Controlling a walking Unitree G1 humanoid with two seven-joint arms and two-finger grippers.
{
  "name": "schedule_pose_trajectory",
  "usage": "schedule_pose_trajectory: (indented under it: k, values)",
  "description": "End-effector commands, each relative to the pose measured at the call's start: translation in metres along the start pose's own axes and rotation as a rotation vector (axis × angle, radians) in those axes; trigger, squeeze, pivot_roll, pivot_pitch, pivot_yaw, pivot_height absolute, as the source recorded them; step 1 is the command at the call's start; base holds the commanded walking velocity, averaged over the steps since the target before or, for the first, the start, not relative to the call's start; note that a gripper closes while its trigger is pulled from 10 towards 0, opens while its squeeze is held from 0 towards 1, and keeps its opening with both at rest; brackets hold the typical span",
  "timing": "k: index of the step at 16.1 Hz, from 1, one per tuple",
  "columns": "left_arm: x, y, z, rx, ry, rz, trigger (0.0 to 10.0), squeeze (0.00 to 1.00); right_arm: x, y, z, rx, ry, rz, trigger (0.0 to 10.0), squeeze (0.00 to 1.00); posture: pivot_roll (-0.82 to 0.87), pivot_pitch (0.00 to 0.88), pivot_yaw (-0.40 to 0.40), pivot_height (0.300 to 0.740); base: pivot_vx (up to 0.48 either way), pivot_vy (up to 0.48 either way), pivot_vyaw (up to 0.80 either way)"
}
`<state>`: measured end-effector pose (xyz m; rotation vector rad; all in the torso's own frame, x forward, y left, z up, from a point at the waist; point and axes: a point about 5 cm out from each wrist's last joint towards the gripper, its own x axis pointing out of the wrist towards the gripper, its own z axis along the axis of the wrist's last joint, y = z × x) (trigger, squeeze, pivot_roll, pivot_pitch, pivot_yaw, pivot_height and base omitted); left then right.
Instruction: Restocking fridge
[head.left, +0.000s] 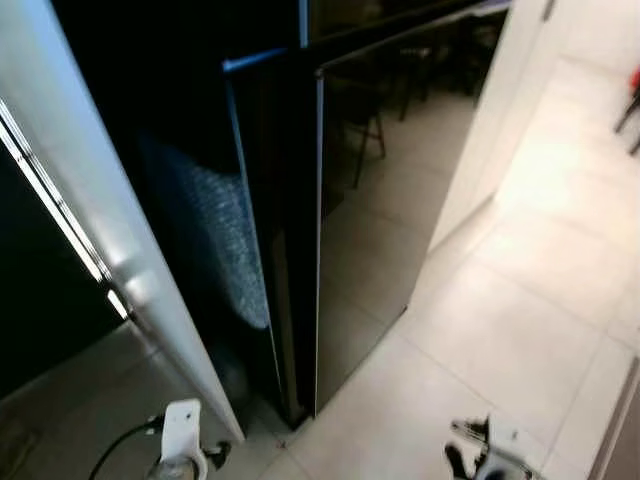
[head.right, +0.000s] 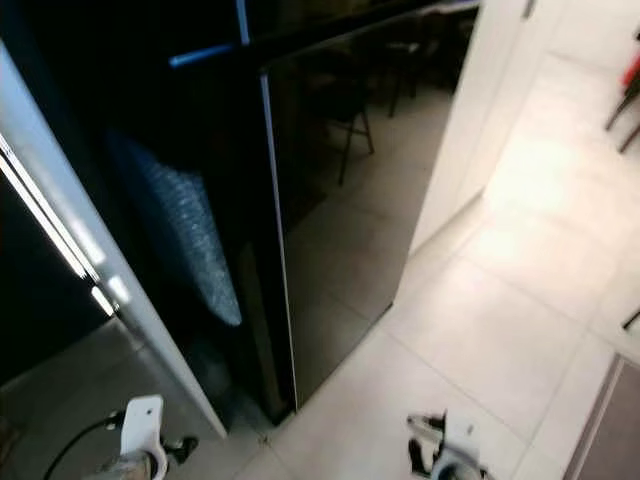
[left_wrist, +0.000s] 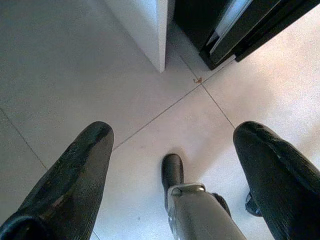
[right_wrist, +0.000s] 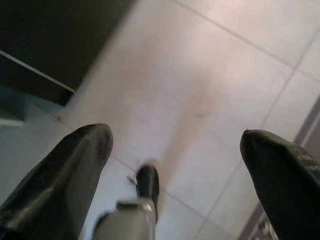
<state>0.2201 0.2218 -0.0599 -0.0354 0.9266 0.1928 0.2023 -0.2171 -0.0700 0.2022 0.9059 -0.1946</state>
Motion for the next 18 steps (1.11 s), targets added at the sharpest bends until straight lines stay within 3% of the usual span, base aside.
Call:
schedule_pose_trajectory:
  k: [1, 7, 10, 18]
  values:
    - [-0.0001, -0.001, -0.0029, -0.008, 0.016, -0.003, 10.0, 0.0, 0.0, 0.0011, -0.0019, 0.0, 0.014, 0.008, 10.0, 0.0, 0.0, 0.0, 0.005, 0.74, 0.0, -0.345, 0.0]
    - [-0.0001, -0.0006, -0.0023, -0.007, 0.016, -0.001, 10.0, 0.0, -0.0001, 0.0028, -0.0044, 0.0, 0.013, 0.007, 10.0, 0.0, 0.0, 0.0, 0.01, 0.74, 0.0, -0.332, 0.0]
    - [0.0, -0.0011, -0.0021, -0.012, 0.017, -0.006, 10.0, 0.0, -0.0001, 0.0029, -0.0051, 0.001, 0.019, 0.001, 10.0, 0.0, -0.01, 0.0, 0.007, 0.74, 0.0, 0.0, 0.0]
    - [0.0001, -0.002, -0.0011, -0.024, 0.015, -0.014, 10.0, 0.0, 0.0001, 0.0041, -0.006, -0.019, 0.036, 0.004, 10.0, 0.0, 0.0, 0.0, 0.005, 0.74, 0.0, 0.0, -0.75]
